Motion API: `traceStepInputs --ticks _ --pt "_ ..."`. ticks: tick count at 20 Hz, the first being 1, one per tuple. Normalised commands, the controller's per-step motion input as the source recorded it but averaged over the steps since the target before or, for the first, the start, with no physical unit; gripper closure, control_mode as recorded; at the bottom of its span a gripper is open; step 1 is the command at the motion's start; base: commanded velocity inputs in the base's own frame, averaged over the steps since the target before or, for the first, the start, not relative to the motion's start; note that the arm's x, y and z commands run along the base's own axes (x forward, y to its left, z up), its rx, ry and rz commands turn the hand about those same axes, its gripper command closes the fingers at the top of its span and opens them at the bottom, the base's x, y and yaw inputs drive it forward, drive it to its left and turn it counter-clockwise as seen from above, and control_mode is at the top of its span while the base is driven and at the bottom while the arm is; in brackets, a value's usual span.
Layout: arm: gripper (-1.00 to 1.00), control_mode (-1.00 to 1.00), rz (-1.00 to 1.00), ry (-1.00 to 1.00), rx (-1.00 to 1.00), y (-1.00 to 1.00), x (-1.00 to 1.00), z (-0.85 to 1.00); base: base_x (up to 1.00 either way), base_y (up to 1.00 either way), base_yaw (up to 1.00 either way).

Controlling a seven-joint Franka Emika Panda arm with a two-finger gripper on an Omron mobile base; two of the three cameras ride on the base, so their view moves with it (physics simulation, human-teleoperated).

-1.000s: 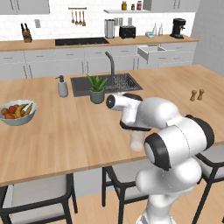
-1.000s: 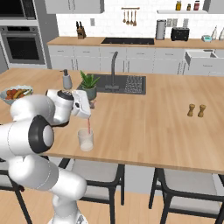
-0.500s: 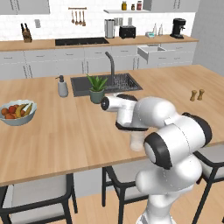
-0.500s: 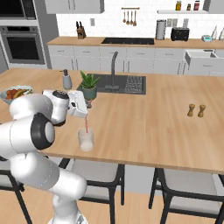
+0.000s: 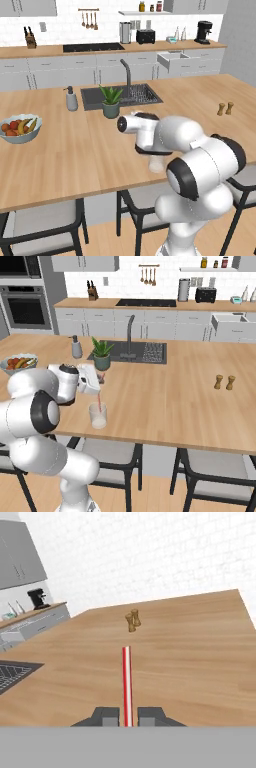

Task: Take a straw from the drawer in front and place it inside the glass cup on the dining counter.

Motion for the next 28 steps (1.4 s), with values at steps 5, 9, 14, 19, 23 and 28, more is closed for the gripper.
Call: traceStepInputs --ticks 5,9,14,19,23,28 --pt "1.00 -1.00 -0.11 -0.35 0.12 0.03 -0.15 -0.82 0.00 0.00 0.00" --pt "1.00 -1.00 -0.10 -0.32 0.12 0.07 0.02 -0.37 0.00 0.00 0.00" --pt "1.00 -1.00 -0.11 -0.28 0.10 0.27 0.08 -0.14 0.00 0.00 0.00" --pt "1.00 -1.00 -0.14 -0.32 0.13 0.29 0.00 -0.92 0.00 0.00 0.00" --pt "1.00 -1.00 -0.12 -0.36 0.11 0.12 0.00 -1.00 0.00 0.00 0.00" --pt "1.00 -1.00 -0.10 -0.41 0.09 0.08 -0.11 -1.00 0.00 0.00 0.00"
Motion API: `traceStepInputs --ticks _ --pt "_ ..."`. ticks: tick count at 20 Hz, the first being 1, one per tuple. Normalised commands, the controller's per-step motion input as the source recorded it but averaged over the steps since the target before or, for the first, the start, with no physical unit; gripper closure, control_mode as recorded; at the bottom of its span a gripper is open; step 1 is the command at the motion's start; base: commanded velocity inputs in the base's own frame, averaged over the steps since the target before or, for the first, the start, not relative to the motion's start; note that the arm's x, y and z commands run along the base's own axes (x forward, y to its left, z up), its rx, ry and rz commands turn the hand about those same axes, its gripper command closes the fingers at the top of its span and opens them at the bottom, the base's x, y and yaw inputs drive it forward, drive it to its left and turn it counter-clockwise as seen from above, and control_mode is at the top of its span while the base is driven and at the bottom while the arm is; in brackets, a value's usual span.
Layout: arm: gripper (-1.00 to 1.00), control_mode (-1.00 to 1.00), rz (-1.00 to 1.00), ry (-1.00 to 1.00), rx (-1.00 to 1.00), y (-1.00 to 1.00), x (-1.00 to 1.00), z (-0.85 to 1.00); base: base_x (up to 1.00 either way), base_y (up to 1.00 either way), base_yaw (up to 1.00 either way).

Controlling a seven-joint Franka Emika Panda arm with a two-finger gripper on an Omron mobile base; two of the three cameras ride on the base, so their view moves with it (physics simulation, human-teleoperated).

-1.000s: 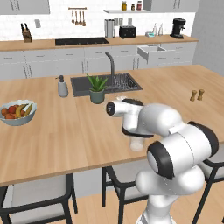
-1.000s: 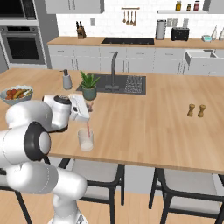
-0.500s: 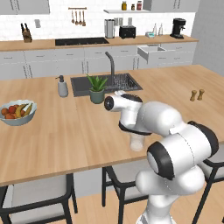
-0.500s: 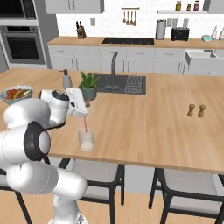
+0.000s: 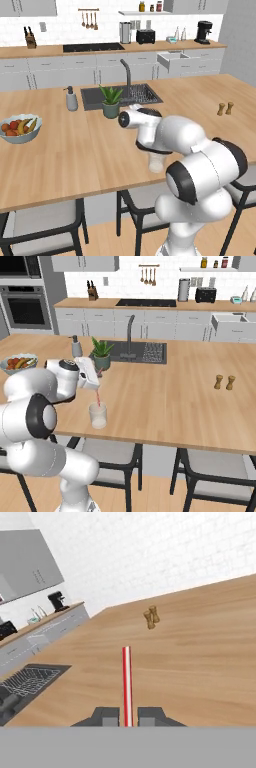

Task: Take a straw from the drawer in front and place it inside the glass cup on the dining counter.

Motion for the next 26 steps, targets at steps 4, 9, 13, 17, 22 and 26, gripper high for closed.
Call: traceStepInputs --ticks 4,9,13,17,22,26 --pt "1.00 -1.00 -0.12 -0.37 0.16 0.10 -0.13 -1.00 0.00 0.00 0.00" --pt "1.00 -1.00 -0.12 -0.27 0.24 0.04 -0.03 -1.00 0.00 0.00 0.00" --pt "1.00 -1.00 -0.11 -0.29 0.24 0.13 0.03 -1.00 0.00 0.00 0.00" --pt "1.00 -1.00 -0.11 -0.29 0.17 0.21 -0.03 -1.00 0.00 0.00 0.00" --pt "1.00 -1.00 -0.10 -0.30 0.14 0.17 -0.36 -1.00 0.00 0.00 0.00" --pt "1.00 -1.00 -0.10 -0.30 0.13 0.08 -0.60 -1.00 0.00 0.00 0.00"
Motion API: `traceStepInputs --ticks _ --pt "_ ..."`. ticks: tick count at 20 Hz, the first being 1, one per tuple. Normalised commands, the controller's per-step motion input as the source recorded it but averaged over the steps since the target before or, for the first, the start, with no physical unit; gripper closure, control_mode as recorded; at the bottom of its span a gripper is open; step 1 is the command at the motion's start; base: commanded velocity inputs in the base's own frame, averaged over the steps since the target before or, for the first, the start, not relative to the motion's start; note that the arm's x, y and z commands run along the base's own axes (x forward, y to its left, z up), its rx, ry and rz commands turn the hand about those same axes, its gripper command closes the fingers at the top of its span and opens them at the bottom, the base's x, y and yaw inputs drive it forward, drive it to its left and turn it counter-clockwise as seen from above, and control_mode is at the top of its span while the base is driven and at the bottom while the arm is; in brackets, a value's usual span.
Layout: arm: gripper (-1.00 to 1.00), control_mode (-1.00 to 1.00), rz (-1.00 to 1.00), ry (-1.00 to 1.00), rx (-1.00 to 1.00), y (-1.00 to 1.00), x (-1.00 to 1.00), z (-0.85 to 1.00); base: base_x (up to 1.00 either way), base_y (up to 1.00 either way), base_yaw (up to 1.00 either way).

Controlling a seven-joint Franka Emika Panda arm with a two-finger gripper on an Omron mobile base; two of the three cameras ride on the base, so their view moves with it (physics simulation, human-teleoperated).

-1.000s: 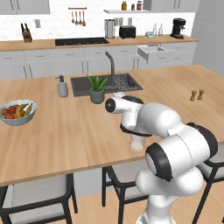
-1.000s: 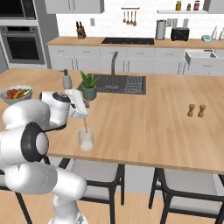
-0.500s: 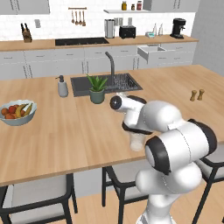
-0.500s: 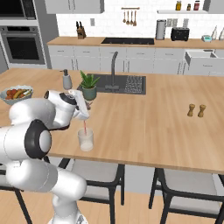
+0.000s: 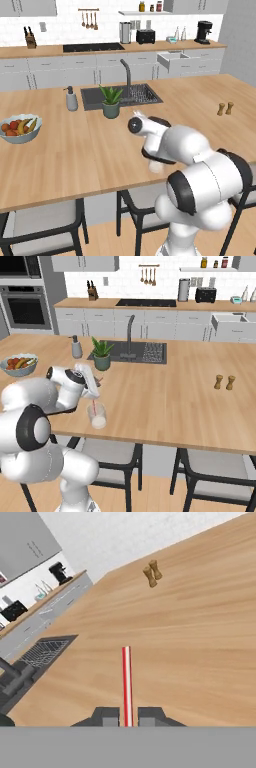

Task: Take a straw from the drawer in front and place it inside the glass cup on the dining counter.

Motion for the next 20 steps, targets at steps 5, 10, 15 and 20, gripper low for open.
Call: traceStepInputs --ticks 5,10,15,20 --pt "1.00 -1.00 -0.10 -0.30 0.14 0.00 -0.22 -1.00 0.00 0.00 0.00" --pt "1.00 -1.00 -0.08 -0.30 0.15 0.00 0.23 -0.77 0.00 0.00 0.00" --pt "1.00 -1.00 -0.06 -0.33 0.14 0.02 0.27 -0.68 0.00 0.00 0.00" --pt "-1.00 -1.00 -0.09 -0.36 0.09 0.23 -0.22 -0.68 0.00 0.00 0.00"
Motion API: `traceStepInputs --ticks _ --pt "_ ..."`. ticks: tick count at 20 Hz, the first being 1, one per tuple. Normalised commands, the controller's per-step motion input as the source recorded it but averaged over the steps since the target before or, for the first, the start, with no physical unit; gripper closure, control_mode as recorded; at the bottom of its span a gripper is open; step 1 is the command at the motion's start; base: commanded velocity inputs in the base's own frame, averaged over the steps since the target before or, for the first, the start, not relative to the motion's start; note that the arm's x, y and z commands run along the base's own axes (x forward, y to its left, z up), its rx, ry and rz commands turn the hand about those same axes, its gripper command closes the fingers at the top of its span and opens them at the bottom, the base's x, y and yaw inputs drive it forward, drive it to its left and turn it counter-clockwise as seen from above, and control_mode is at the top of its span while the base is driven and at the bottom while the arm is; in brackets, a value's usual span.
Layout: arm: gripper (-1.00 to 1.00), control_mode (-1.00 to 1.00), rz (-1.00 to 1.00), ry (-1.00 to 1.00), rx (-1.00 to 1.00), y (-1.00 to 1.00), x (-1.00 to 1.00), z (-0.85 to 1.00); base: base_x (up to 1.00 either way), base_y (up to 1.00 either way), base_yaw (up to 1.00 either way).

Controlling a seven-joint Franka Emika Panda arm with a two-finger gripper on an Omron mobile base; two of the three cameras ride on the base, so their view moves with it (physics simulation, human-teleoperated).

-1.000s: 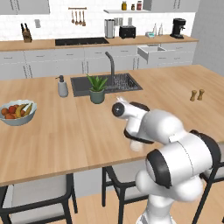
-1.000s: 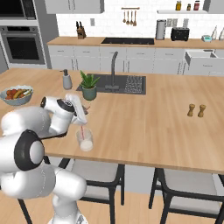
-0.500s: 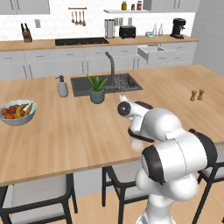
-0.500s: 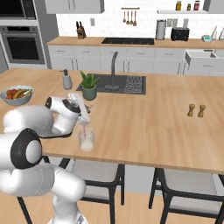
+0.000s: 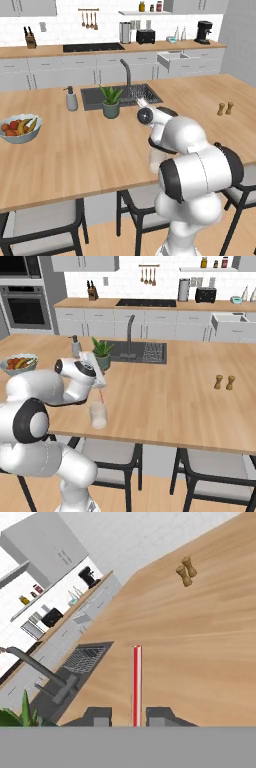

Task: Take a straw from the drawer in front and place it inside the glass cup on the dining counter.

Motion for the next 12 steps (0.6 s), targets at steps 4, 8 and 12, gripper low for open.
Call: traceStepInputs --ticks 4,8,12 --pt "-1.00 -1.00 -0.09 -0.42 0.07 0.26 -0.57 -0.73 0.00 0.00 0.00" --pt "-1.00 -1.00 -0.13 -0.37 0.09 0.23 -0.17 -0.88 0.00 0.00 0.00" --pt "-1.00 -1.00 -0.12 -0.33 0.16 0.01 0.02 -0.97 0.00 0.00 0.00"
